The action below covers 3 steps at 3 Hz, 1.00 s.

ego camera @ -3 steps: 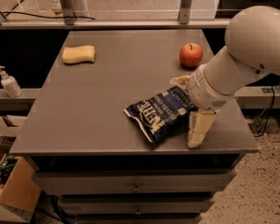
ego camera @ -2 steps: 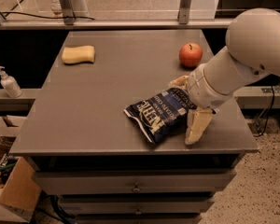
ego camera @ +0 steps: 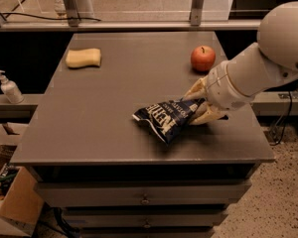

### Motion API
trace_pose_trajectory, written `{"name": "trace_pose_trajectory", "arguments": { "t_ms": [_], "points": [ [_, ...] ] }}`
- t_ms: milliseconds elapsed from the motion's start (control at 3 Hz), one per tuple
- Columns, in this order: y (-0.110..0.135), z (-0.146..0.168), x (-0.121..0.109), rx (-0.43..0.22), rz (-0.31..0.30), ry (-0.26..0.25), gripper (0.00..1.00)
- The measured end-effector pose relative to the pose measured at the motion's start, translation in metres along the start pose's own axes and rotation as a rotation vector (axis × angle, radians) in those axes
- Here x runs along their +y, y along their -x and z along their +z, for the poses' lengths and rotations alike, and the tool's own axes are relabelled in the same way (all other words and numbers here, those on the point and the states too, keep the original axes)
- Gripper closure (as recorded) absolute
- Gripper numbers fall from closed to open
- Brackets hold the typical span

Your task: Pick blue chip bag

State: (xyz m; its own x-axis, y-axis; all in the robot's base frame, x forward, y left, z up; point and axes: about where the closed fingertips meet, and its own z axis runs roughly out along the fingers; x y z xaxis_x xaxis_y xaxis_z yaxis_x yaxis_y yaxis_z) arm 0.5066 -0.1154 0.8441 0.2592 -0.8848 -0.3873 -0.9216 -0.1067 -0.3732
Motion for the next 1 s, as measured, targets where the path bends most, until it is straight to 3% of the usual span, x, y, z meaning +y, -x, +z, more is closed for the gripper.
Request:
{"name": "trace_pose_trajectory", "arguments": {
  "t_ms": [333, 667, 1000],
  "points": [
    [0.007, -0.017, -0.001, -0.05, 0.012, -0.034, 0.87],
    [0.011, -0.04, -0.004, -0.135, 0.05, -0.078, 1.0],
    [0.023, -0.064, -0.005, -0.248, 0.072, -0.115, 1.0]
  ]
}}
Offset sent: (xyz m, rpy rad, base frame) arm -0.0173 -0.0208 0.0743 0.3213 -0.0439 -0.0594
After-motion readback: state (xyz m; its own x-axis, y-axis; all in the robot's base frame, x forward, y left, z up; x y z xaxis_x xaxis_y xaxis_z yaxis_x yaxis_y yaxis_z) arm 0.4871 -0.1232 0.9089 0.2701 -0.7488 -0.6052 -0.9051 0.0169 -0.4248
